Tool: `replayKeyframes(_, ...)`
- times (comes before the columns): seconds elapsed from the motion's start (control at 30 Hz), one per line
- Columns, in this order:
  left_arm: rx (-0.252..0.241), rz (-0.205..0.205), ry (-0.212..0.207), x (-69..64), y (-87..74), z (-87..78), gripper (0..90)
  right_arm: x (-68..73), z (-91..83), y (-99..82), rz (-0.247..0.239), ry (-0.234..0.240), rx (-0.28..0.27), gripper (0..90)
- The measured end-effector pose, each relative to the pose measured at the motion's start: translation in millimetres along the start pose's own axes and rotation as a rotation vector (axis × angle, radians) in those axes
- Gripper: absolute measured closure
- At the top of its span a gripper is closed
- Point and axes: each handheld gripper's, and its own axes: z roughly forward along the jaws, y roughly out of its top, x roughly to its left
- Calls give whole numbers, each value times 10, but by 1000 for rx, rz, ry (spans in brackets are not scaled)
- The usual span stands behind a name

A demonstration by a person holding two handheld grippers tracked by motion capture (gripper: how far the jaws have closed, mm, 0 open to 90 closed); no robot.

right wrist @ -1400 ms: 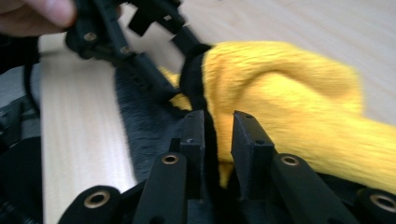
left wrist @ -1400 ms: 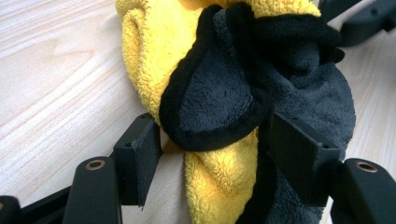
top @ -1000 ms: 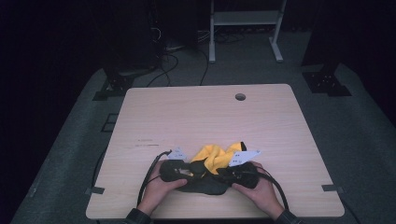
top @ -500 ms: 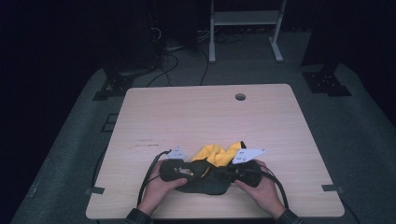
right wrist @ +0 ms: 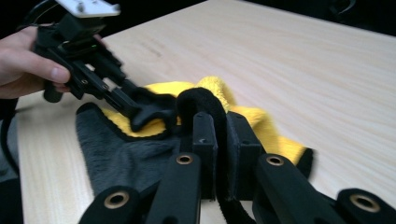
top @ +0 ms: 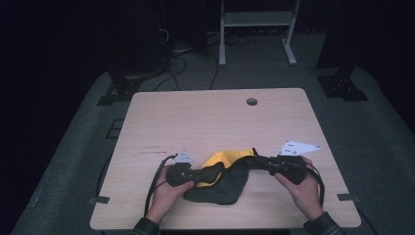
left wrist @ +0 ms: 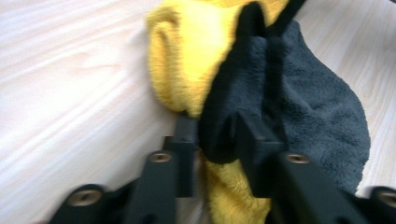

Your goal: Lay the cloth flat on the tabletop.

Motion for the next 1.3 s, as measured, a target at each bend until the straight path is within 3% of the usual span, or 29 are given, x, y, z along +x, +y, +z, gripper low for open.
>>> replayKeyframes(0.13, -18, -20, 6, 74, 27, -107, 859, -121, -174, -7, 26, -36, -36, 828)
replayKeyframes(0.43, -127, -42, 54, 267, 110, -334, 855, -242, -360, -1, 39, -77, -56, 834)
replayKeyframes(0.53, -135, -25, 88, 344, 156, -281, 782, -260, -357, -4, 41, -90, -50, 836)
replayKeyframes(0.67, -116, -29, 95, 444, 165, -135, 673, -298, -340, -19, 45, -105, -38, 836)
replayKeyframes(0.87, -75, -51, 21, 442, 79, -31, 463, -367, -367, -40, 57, -125, -38, 836)
replayKeyframes(1.0, -25, -33, 14, 378, 39, 71, 431, -404, -404, -45, 66, -136, -41, 836)
replayKeyframes(1.1, -10, -25, 0, 360, 36, 96, 475, -425, -431, -50, 70, -142, -46, 836)
replayKeyframes(1.23, -16, -15, -10, 330, 52, 60, 777, -440, -458, -45, 72, -144, -51, 836)
replayKeyframes(1.3, -25, -19, -14, 326, 70, 15, 843, -438, -471, -37, 67, -144, -53, 837)
